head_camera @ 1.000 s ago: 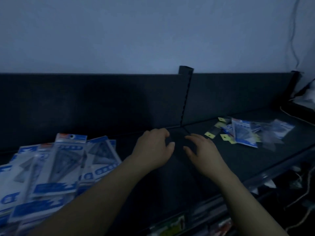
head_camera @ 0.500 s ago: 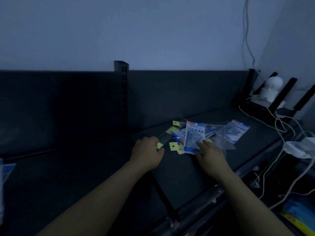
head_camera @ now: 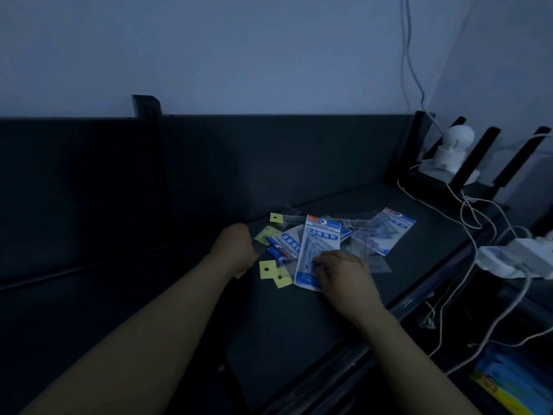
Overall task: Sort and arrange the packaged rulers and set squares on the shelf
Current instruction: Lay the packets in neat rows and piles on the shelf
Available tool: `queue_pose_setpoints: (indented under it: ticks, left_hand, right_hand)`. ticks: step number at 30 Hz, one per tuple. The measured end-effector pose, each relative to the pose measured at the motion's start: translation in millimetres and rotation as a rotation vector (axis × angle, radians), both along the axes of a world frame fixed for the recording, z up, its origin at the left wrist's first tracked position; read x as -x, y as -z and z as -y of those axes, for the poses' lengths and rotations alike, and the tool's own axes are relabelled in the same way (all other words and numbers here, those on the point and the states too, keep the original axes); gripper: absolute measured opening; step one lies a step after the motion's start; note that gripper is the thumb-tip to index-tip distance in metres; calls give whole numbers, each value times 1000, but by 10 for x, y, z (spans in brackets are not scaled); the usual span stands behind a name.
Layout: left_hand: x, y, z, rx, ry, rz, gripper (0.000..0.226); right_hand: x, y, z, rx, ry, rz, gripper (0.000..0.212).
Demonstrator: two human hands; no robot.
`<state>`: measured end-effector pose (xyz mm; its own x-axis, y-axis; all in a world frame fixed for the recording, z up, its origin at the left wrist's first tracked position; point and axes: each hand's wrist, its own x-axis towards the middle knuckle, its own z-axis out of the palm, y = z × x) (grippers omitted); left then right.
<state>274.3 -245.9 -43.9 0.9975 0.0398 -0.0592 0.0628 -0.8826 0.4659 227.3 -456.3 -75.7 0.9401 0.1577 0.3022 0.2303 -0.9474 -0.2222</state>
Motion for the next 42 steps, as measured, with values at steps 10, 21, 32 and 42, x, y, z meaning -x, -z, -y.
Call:
queue_pose_setpoints:
  ticks: [10,21,32,42]
  left_hand:
    - [-14,1,-218,394,-156,-56,35]
    - [362,-102,5,821,-98,53,19]
    - [471,48,-168,485,2,7,14]
    - [579,6,-542,482,-104,208,15]
  right_hand:
    - [-25,-37,141,-181,113,87,22]
    - [26,-63,-38,-61,28,-223,38]
    - [131,-93,-256,-175,-194,-253,39]
    - [297,-130,-174,-48,-135,-240,58]
